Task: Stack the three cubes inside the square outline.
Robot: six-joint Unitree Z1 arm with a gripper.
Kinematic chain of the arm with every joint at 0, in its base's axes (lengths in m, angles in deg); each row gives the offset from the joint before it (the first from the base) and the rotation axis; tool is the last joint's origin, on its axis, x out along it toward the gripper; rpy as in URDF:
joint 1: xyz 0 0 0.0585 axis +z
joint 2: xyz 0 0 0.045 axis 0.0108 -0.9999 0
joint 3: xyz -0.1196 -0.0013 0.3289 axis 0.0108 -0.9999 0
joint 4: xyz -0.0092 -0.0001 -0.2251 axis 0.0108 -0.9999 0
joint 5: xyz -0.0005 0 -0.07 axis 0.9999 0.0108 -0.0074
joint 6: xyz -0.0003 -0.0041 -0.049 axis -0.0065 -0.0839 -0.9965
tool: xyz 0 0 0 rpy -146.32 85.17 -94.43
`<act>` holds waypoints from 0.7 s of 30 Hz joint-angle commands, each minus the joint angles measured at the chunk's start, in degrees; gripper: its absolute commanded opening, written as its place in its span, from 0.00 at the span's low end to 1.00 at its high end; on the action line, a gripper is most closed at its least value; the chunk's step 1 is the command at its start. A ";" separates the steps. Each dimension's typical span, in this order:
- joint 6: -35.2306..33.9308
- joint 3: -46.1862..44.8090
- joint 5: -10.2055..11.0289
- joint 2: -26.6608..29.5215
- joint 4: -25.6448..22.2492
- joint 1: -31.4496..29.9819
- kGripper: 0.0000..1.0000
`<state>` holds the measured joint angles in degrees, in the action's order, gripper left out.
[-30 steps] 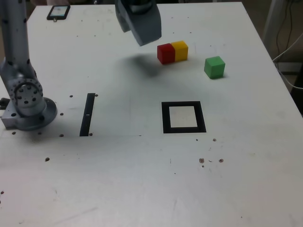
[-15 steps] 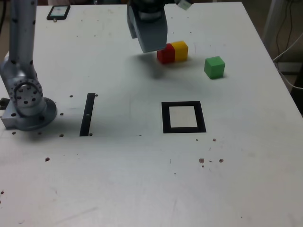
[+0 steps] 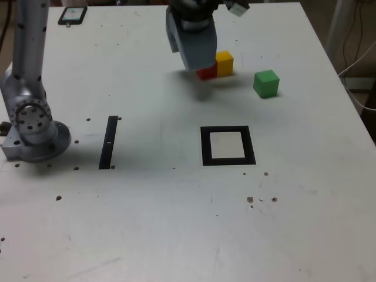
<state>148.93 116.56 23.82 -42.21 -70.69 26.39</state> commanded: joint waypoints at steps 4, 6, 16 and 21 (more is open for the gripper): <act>-0.29 2.48 0.13 -2.00 -0.16 -0.08 0.97; -0.29 3.31 0.23 -2.54 -0.37 -0.05 0.97; -0.29 4.30 0.97 -3.81 -0.89 0.28 0.95; -0.28 4.02 1.27 -3.59 -0.75 0.88 0.94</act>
<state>148.70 120.51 24.97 -45.85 -71.56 27.11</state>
